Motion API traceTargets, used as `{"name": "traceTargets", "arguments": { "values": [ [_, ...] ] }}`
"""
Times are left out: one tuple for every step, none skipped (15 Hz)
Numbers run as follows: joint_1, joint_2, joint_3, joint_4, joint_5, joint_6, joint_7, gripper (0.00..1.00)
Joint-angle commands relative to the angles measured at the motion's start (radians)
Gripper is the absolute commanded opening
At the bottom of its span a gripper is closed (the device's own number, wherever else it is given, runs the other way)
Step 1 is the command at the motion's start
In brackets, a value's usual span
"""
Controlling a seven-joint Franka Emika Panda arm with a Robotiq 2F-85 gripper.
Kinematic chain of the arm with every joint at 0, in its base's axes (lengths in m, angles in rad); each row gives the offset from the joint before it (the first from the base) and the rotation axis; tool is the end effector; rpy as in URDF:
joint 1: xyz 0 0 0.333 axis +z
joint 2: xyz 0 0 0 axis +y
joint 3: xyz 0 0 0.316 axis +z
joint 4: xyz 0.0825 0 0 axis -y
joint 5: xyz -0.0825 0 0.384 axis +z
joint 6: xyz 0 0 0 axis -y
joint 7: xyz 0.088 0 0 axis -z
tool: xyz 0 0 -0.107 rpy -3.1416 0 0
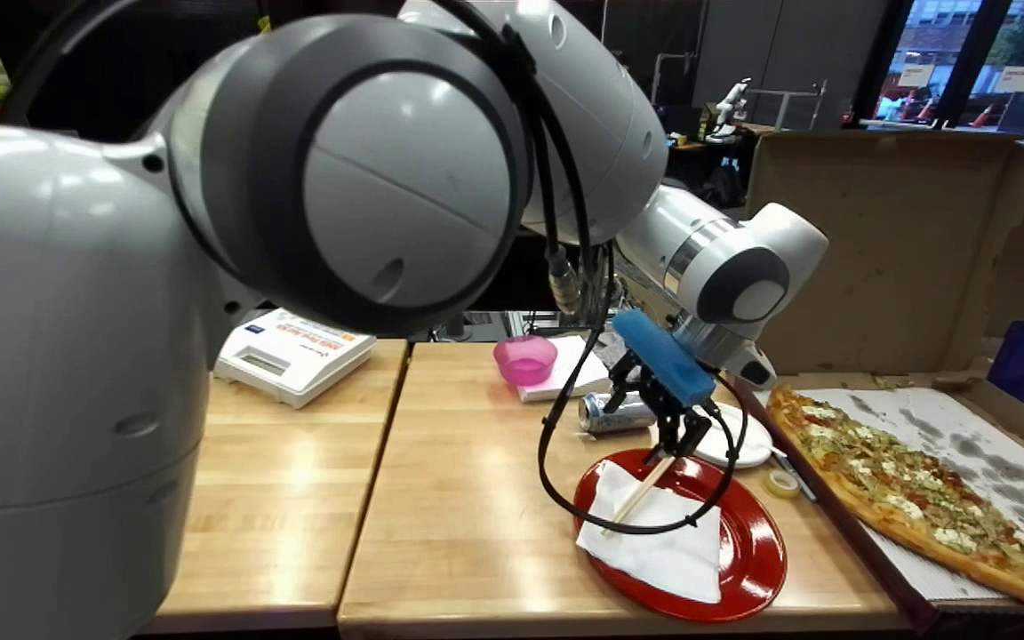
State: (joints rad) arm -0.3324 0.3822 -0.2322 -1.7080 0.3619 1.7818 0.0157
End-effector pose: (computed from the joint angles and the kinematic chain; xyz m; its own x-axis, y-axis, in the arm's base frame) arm 0.5483 -0.2968 0.3557 0.7474 -0.5916 -0.3025 -0.6589 -0.7185 -0.2228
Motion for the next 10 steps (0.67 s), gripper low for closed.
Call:
{"name": "traceTargets", "arguments": {
  "values": [
    [0.01,-0.03,-0.013,-0.059,-0.072,0.136,-0.014,1.0],
    [0.018,-0.05,-0.018,-0.093,-0.111,0.199,-0.019,1.0],
    [0.024,-0.064,-0.022,-0.118,-0.153,0.258,-0.018,1.0],
    [0.025,-0.073,-0.023,-0.133,-0.181,0.287,-0.007,1.0],
    [0.021,-0.082,-0.019,-0.142,-0.197,0.255,-0.005,1.0],
    [0.003,-0.016,-0.005,-0.07,-0.161,0.239,-0.006,1.0],
    [0.004,-0.023,-0.006,-0.082,-0.173,0.24,-0.006,1.0],
    [0.005,-0.03,-0.007,-0.09,-0.178,0.24,-0.006,1.0],
    [0.006,-0.037,-0.007,-0.096,-0.179,0.24,-0.006,1.0],
    [0.006,-0.041,-0.008,-0.098,-0.179,0.24,-0.006,1.0]
  ]
}}
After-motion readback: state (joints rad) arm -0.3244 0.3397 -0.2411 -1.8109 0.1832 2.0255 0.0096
